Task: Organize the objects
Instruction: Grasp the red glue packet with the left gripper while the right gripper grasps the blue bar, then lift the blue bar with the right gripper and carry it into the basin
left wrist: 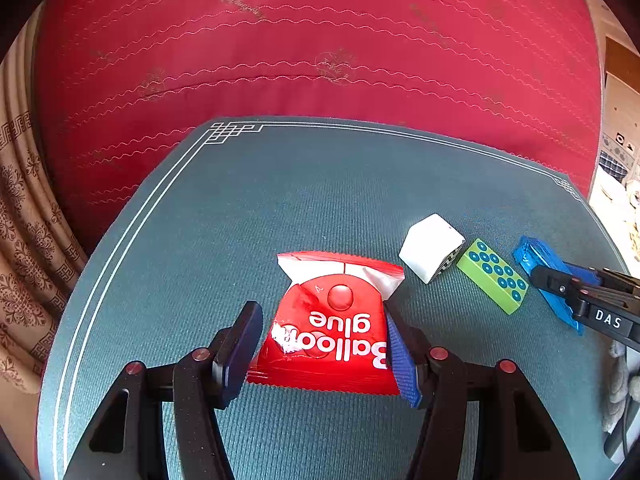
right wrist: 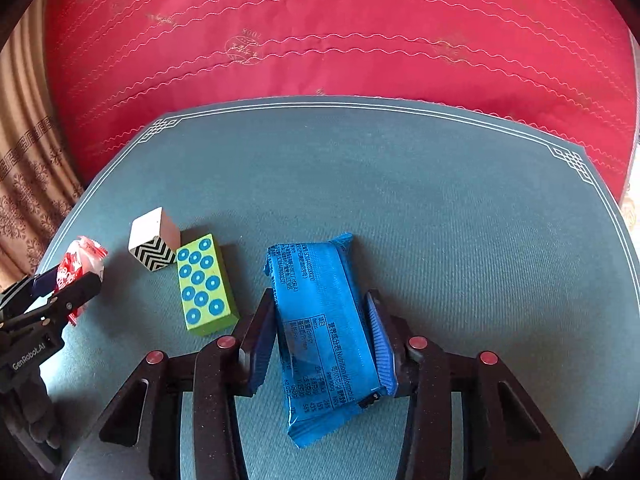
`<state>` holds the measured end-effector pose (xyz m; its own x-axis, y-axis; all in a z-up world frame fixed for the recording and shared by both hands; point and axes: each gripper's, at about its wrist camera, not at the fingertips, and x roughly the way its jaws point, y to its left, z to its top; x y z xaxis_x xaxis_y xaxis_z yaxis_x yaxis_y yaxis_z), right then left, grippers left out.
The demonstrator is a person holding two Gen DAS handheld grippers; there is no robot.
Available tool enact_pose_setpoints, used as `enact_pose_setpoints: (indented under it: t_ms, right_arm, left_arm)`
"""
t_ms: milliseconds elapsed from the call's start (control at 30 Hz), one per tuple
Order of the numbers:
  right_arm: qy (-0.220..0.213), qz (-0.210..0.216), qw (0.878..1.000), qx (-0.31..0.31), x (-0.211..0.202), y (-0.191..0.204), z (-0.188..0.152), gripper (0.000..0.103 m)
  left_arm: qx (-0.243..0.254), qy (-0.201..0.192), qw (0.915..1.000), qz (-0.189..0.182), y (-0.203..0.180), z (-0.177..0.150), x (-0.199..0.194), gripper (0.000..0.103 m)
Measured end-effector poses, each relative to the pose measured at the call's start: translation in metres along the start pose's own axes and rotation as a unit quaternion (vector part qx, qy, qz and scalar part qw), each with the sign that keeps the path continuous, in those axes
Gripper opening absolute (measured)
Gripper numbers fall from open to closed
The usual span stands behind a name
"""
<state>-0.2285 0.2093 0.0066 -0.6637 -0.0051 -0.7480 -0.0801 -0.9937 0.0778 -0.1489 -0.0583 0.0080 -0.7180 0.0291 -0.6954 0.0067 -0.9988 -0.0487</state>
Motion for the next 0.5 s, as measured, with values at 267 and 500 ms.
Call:
enact_pose_setpoints:
  t_ms: [267,500]
  right_arm:
    - [-0.006,0.016,0.999,0.042,-0.028,-0.017,-0.023,0.043]
    - [-0.014,0.042,0.997,0.066,-0.055,-0.025,-0.045,0.043]
  left_arm:
    - [0.006,-0.008,0.9999,-0.004,-0.002,-0.001,-0.004,0.063]
    - [0.026,-0.012,0.9996,-0.008,-0.011,-0.005,-0.009,0.063]
